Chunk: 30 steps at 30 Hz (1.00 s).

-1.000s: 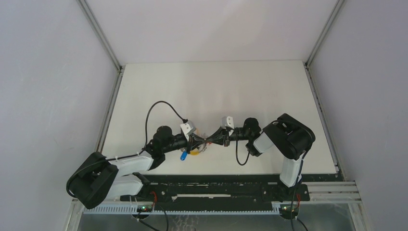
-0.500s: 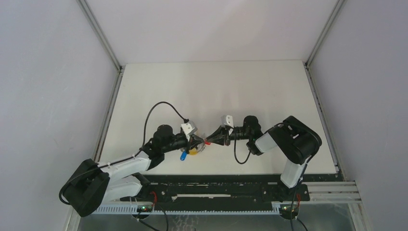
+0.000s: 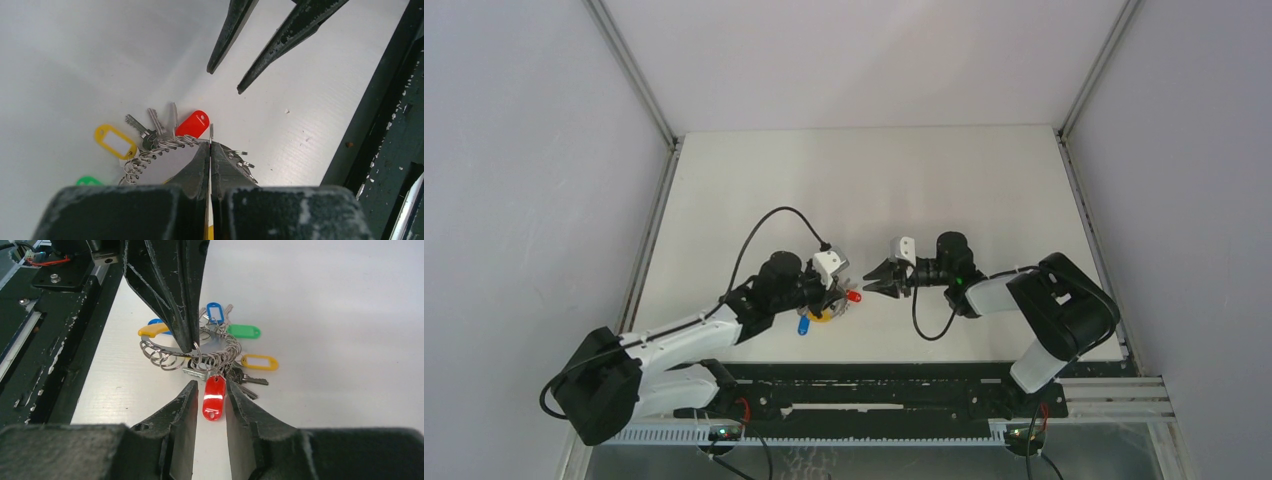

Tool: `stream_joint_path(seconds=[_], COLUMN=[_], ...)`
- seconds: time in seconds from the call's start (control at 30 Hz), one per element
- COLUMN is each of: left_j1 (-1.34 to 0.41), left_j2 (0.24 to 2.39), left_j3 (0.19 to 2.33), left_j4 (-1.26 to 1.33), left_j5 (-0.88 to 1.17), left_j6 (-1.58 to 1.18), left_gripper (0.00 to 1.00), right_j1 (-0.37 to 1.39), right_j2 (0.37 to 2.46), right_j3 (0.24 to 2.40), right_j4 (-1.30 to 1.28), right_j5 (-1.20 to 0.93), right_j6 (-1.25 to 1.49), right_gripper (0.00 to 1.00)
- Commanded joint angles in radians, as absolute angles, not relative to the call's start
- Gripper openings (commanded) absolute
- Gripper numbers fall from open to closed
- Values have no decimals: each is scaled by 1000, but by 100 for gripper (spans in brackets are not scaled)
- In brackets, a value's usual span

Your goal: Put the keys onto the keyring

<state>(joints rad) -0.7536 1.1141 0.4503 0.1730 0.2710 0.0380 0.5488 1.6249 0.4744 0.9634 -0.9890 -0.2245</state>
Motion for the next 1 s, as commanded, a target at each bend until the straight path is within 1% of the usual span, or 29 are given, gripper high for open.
stream_joint_path(seconds=[0.0, 0.27, 0.47, 0.57, 0.63, 0.87, 0.9, 0.97], left_j1=[-790, -845, -854, -854, -854, -854, -854, -854], left_j2=[1136, 1195, 1213, 1210, 1198, 1185, 1184, 1181], left_j3=[568, 739, 826, 838, 834, 865, 868, 873], left_j4=[67, -190, -333, -362, -369, -462, -476, -497], left_j5=[196, 120, 116, 109, 104, 93, 92, 91], left_j6=[23, 25, 62, 71, 75, 111, 114, 125], left_gripper=[0, 0, 0, 0, 0, 0, 0, 0], right_j1=[546, 572, 590, 583, 572, 552, 549, 549], right_j2=[1603, 1674, 1726, 1739, 1738, 1693, 1694, 1709], right_j3=[486, 499, 491, 483, 480, 479, 478, 479], right_j4=[975, 1065, 1189, 1279, 1314, 1253, 1262, 1300], right_j5=[-1034, -1072, -1068, -1047, -1036, -1041, -1052, -1031], right_j6=[-270, -250, -173, -91, -17, 0, 5, 39], right_gripper=[27, 28, 30, 30, 33, 38, 40, 40])
